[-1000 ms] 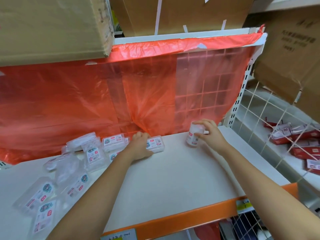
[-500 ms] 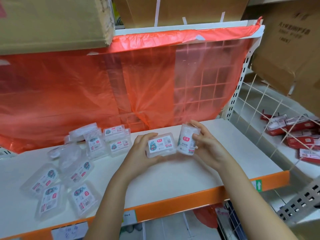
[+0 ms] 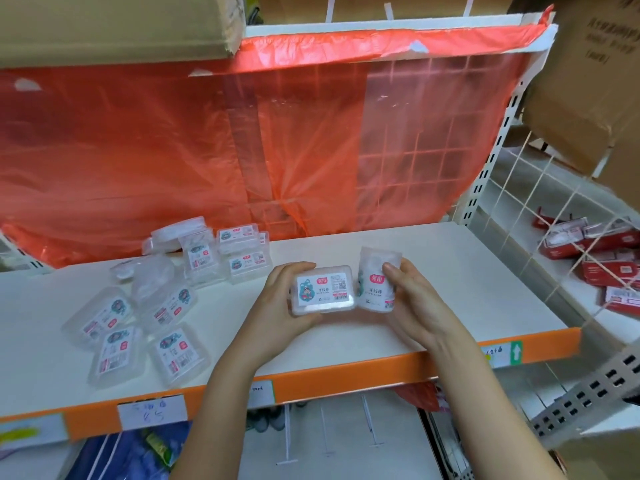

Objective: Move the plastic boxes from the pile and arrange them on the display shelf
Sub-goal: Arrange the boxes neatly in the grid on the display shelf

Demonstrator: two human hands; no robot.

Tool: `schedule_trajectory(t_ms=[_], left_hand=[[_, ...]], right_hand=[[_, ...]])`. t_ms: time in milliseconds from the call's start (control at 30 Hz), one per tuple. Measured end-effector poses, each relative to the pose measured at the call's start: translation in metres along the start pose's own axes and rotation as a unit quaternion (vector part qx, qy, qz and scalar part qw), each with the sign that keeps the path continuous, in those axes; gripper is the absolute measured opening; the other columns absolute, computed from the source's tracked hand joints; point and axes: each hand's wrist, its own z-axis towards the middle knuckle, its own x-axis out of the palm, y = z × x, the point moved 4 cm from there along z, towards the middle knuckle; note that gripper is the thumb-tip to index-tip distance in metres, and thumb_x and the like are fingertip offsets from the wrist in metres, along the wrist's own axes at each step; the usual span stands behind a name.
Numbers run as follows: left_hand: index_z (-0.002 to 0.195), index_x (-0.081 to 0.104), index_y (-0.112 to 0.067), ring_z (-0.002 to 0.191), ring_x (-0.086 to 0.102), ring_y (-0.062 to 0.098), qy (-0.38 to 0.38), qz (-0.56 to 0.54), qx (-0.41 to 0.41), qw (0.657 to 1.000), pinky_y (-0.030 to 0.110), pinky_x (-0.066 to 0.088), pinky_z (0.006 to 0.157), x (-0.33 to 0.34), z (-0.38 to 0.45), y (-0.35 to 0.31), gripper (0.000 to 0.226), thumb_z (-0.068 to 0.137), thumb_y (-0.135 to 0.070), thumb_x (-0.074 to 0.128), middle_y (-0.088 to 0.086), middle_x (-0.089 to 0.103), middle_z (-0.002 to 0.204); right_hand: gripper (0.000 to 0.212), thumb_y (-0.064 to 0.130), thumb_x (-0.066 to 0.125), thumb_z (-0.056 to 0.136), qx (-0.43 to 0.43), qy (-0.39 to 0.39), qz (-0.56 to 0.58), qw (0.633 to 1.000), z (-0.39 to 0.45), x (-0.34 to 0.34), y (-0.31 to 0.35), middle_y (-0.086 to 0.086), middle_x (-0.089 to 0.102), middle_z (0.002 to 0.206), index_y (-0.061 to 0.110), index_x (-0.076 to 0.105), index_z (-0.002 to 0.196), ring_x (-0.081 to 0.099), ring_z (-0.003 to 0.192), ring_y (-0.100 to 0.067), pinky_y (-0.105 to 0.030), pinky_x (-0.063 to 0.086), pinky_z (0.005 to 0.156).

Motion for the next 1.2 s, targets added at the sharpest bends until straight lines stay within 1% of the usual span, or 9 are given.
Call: schedule_trajectory(t_ms=[67, 200, 300, 433, 633, 800, 967, 1100, 1200], left_hand=[[0.12, 0.042, -0.046, 0.107, 0.046, -0.013, 0.0, -0.007, -0.008, 1.0, 0.007, 0.043, 0.083, -0.005, -0.005, -0.002, 0.068, 0.077, -0.005, 0.074, -0.03, 0.038, 0.121], [0.123, 0.042, -0.043, 0.107, 0.046, -0.013, -0.008, 0.006, -0.018, 1.0, 0.014, 0.046, 0.089, -0.023, -0.015, -0.006, 0.066, 0.077, -0.007, 0.074, -0.03, 0.038, 0.119], [0.125, 0.042, -0.04, 0.108, 0.045, -0.014, -0.031, 0.029, -0.022, 0.999, 0.013, 0.044, 0.09, -0.04, -0.023, -0.005, 0.066, 0.077, -0.008, 0.074, -0.028, 0.038, 0.121], [0.121, 0.04, -0.045, 0.107, 0.041, -0.019, -0.066, 0.053, -0.029, 0.996, 0.003, 0.038, 0.084, -0.066, -0.04, -0.002, 0.066, 0.077, -0.009, 0.073, -0.026, 0.039, 0.122], [0.123, 0.038, -0.046, 0.104, 0.042, -0.02, -0.131, 0.091, -0.055, 0.986, 0.006, 0.04, 0.081, -0.12, -0.09, 0.015, 0.067, 0.077, -0.011, 0.074, -0.03, 0.037, 0.119], [0.125, 0.042, -0.037, 0.103, 0.042, -0.017, -0.186, 0.126, -0.083, 0.971, -0.001, 0.033, 0.083, -0.188, -0.155, 0.027, 0.064, 0.075, -0.014, 0.075, -0.027, 0.038, 0.116], [0.13, 0.048, -0.022, 0.113, 0.043, 0.002, -0.23, 0.199, -0.112, 0.946, 0.003, 0.031, 0.089, -0.263, -0.234, 0.041, 0.064, 0.072, -0.027, 0.075, -0.012, 0.043, 0.118], [0.131, 0.047, -0.021, 0.111, 0.04, 0.0, -0.26, 0.219, -0.143, 0.929, -0.001, 0.028, 0.087, -0.318, -0.298, 0.052, 0.064, 0.074, -0.02, 0.077, -0.01, 0.043, 0.119], [0.131, 0.047, -0.023, 0.112, 0.042, 0.001, -0.271, 0.229, -0.169, 0.92, 0.008, 0.034, 0.09, -0.354, -0.341, 0.065, 0.064, 0.074, -0.02, 0.076, -0.013, 0.041, 0.117]], right_hand=[[0.094, 0.041, 0.093, 0.046, 0.005, 0.017, 0.017, 1.0, 0.0, 0.007, -0.003, -0.021, 0.06, 0.116, 0.006, 0.05, 0.122, 0.058, 0.108, -0.036, -0.048, 0.05, 0.09], [0.082, 0.044, 0.082, 0.065, 0.016, 0.06, 0.028, 0.998, 0.0, 0.03, -0.01, -0.02, 0.058, 0.126, 0.004, 0.051, 0.13, 0.056, 0.117, -0.035, -0.048, 0.047, 0.095], [0.07, 0.045, 0.066, 0.08, 0.033, 0.069, -0.01, 0.997, 0.001, 0.05, -0.017, -0.021, 0.057, 0.13, 0.003, 0.048, 0.132, 0.054, 0.121, -0.034, -0.049, 0.045, 0.1], [0.083, 0.043, 0.088, 0.054, 0.04, 0.122, -0.057, 0.99, 0.004, 0.084, -0.026, -0.015, 0.066, 0.118, 0.009, 0.055, 0.122, 0.065, 0.106, -0.027, -0.034, 0.056, 0.08], [0.084, 0.04, 0.09, 0.049, 0.063, 0.179, -0.08, 0.979, 0.007, 0.152, -0.061, -0.015, 0.067, 0.117, 0.011, 0.059, 0.12, 0.066, 0.103, -0.026, -0.033, 0.056, 0.079], [0.084, 0.047, 0.092, 0.038, 0.088, 0.212, -0.095, 0.969, -0.003, 0.23, -0.107, -0.014, 0.07, 0.108, 0.01, 0.064, 0.108, 0.068, 0.093, -0.023, -0.032, 0.057, 0.075], [0.08, 0.048, 0.092, 0.037, 0.113, 0.262, -0.094, 0.954, -0.028, 0.324, -0.166, -0.011, 0.072, 0.102, 0.011, 0.068, 0.103, 0.07, 0.089, -0.019, -0.026, 0.056, 0.069], [0.054, 0.028, 0.074, 0.068, 0.148, 0.284, -0.072, 0.945, -0.05, 0.394, -0.217, -0.011, 0.073, 0.096, 0.003, 0.061, 0.114, 0.07, 0.083, -0.019, -0.028, 0.058, 0.071], [0.072, 0.043, 0.087, 0.052, 0.162, 0.322, -0.086, 0.929, -0.064, 0.441, -0.253, -0.014, 0.072, 0.102, 0.008, 0.064, 0.11, 0.069, 0.091, -0.023, -0.033, 0.057, 0.081]])
